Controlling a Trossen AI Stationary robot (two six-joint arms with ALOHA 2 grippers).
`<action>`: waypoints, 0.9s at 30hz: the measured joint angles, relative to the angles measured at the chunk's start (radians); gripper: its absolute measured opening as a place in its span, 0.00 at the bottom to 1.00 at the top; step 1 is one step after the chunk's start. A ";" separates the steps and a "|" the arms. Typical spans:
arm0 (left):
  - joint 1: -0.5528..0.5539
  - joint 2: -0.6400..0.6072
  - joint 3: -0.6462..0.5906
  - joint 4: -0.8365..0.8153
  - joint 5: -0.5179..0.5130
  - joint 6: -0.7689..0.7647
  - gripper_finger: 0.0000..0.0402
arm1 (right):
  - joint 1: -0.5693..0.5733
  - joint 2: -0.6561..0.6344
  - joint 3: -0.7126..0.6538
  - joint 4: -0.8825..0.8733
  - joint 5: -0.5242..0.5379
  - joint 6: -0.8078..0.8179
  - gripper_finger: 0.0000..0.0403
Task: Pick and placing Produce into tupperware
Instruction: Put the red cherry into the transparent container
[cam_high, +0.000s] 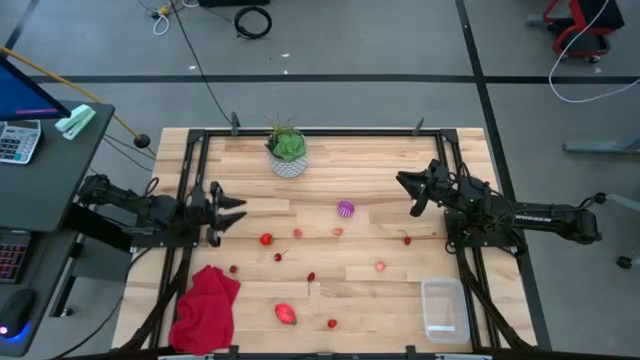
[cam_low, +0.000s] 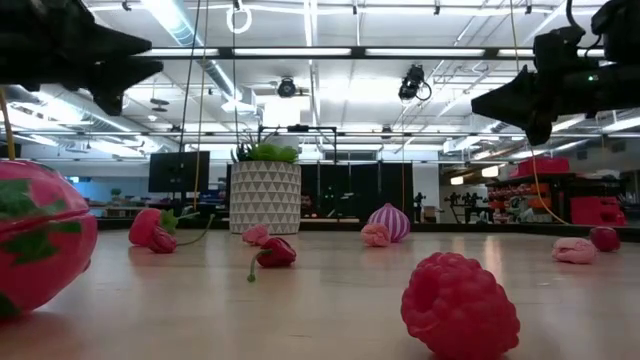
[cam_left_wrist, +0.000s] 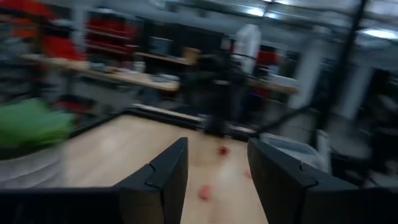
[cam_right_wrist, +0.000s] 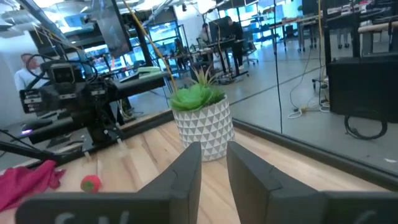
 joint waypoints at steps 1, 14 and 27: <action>0.000 0.000 0.000 0.000 -0.039 -0.016 0.43 | 0.000 0.000 0.000 0.001 0.000 0.003 0.21; -0.001 0.097 0.191 0.001 -0.150 -0.081 0.43 | 0.000 0.000 0.000 -0.025 -0.001 0.005 0.21; -0.002 0.702 0.437 -0.144 -0.228 -0.400 0.43 | 0.000 0.000 0.000 -0.182 -0.070 0.059 0.21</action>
